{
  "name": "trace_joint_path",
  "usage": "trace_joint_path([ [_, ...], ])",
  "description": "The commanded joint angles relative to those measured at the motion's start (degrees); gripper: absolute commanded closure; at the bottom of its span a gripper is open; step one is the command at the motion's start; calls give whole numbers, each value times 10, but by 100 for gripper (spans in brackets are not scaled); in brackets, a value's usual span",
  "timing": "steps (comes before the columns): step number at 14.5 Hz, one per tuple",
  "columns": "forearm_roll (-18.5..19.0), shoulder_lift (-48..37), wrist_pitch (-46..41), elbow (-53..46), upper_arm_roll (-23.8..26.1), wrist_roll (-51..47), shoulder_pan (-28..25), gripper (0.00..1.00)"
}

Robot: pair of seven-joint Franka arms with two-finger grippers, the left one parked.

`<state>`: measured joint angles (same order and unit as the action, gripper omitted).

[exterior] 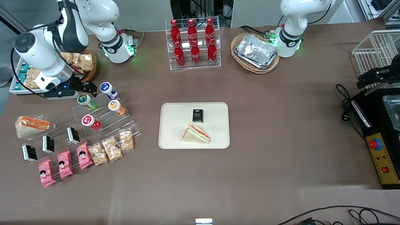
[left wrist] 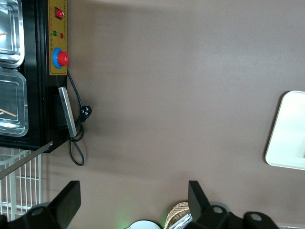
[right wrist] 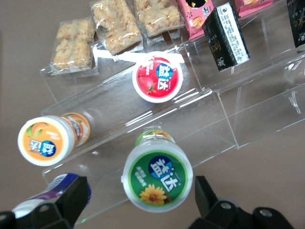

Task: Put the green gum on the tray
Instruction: 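Lower the right gripper and close it around the green-labelled bottle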

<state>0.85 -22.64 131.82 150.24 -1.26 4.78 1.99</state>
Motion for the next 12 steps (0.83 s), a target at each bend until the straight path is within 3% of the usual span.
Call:
trace_joint_path([
  [1, 19, -15, 25, 22, 1, 1, 6, 0],
  [12, 23, -2, 38, 22, 1, 1, 6, 2],
])
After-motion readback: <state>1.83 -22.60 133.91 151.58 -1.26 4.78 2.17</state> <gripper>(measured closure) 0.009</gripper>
